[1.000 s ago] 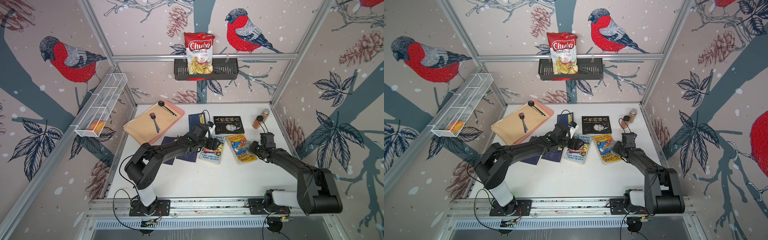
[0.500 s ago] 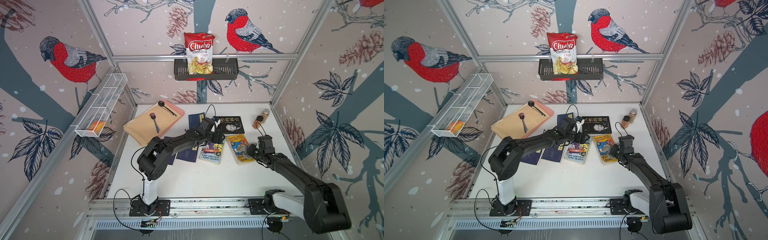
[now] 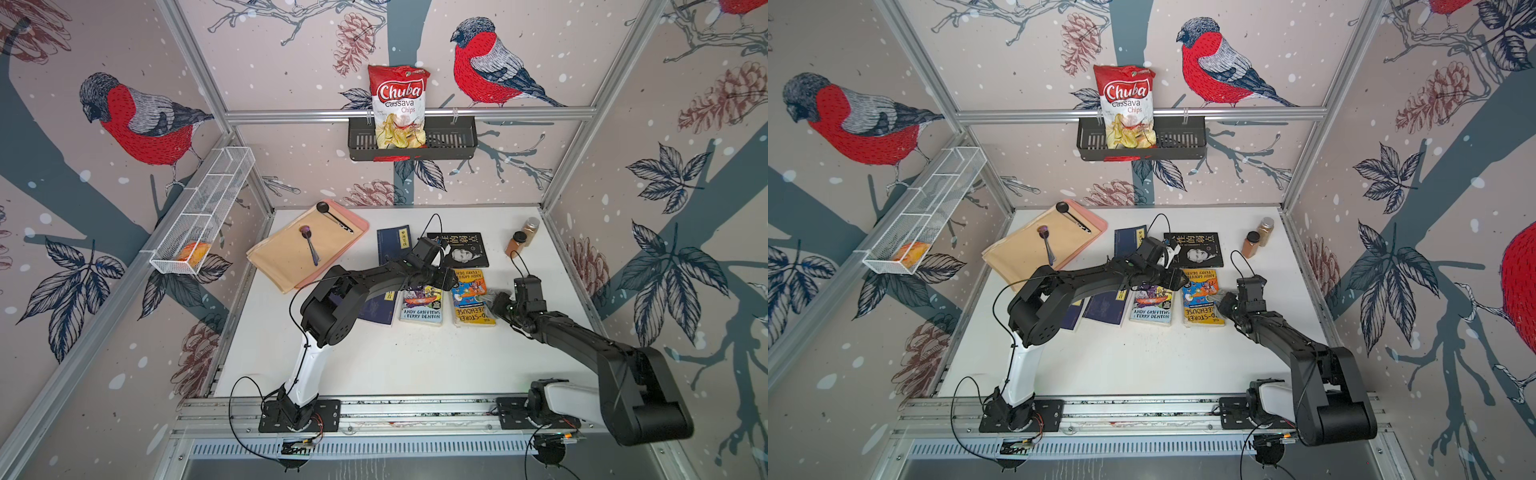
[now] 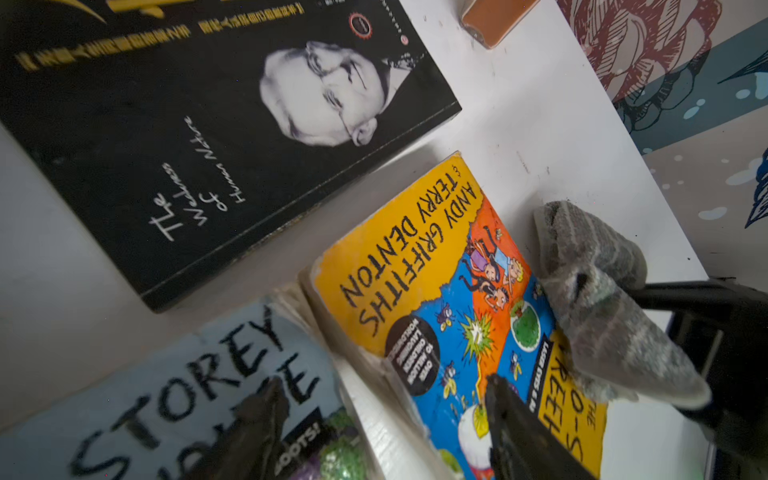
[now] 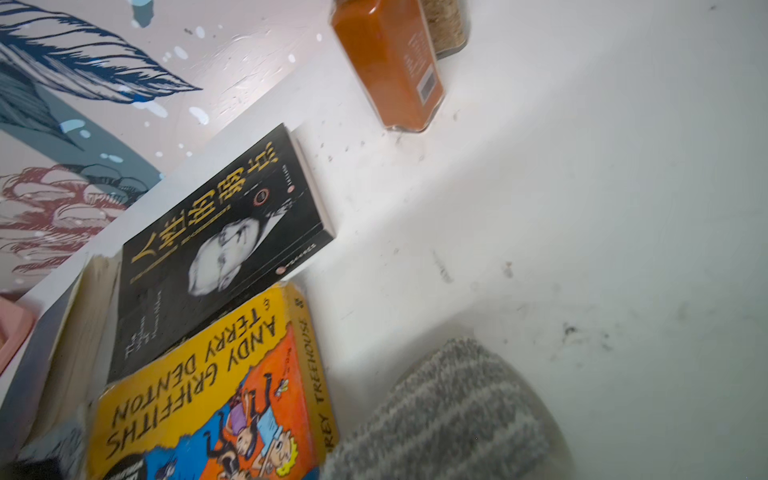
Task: Wipe the cover of the book
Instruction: Adjust the book at the center of the board, then wipe the dirt from the cover of the book.
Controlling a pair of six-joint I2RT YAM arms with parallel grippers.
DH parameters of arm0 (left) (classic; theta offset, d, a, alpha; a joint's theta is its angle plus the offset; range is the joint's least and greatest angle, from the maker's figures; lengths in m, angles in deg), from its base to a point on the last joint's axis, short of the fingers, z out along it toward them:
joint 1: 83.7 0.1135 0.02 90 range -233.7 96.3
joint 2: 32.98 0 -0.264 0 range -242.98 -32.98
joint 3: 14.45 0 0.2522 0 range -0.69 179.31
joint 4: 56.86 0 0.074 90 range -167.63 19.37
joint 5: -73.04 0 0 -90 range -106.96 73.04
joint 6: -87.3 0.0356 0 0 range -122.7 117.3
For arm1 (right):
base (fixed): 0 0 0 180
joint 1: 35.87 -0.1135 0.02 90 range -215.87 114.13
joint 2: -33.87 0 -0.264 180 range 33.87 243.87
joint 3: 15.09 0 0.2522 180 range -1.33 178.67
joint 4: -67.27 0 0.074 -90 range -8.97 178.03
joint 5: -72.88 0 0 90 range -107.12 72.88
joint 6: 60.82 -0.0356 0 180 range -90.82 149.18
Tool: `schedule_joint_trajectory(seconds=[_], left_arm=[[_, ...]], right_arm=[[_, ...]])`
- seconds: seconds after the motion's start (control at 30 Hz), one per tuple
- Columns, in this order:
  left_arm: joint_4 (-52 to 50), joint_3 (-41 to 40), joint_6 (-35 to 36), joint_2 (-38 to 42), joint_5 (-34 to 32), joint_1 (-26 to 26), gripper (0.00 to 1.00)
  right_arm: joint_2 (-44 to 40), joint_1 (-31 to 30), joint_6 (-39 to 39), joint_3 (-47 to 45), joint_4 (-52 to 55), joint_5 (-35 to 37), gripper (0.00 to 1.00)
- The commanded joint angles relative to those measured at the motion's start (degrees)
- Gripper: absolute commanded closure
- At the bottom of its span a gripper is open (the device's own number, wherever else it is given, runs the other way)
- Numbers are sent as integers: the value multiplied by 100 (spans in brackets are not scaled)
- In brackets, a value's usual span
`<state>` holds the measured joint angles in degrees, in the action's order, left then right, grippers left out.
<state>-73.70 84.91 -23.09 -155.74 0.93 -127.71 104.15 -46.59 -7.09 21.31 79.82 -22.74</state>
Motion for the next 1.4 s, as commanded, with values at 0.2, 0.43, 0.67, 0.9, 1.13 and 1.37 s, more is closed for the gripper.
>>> schedule_joint_trajectory(seconds=[0.2,0.43,0.67,0.9,1.13,1.37], left_arm=[[-278,241,62,-124,145,-70,32],[-192,-383,27,150,191,-217,48],[106,-1021,-184,361,278,-428,63],[-41,-1205,-213,681,96,-475,66],[-675,-538,154,963,-699,-427,46],[-1155,1062,625,-46,-518,-284,76]], right_arm=[[-945,-273,65,361,982,571,82],[-353,-273,461,1058,741,396,83],[674,-323,443,1272,148,143,84],[935,-447,467,1235,-4,145,84],[1073,-457,555,1306,75,265,85],[669,-1113,159,864,441,815,85]])
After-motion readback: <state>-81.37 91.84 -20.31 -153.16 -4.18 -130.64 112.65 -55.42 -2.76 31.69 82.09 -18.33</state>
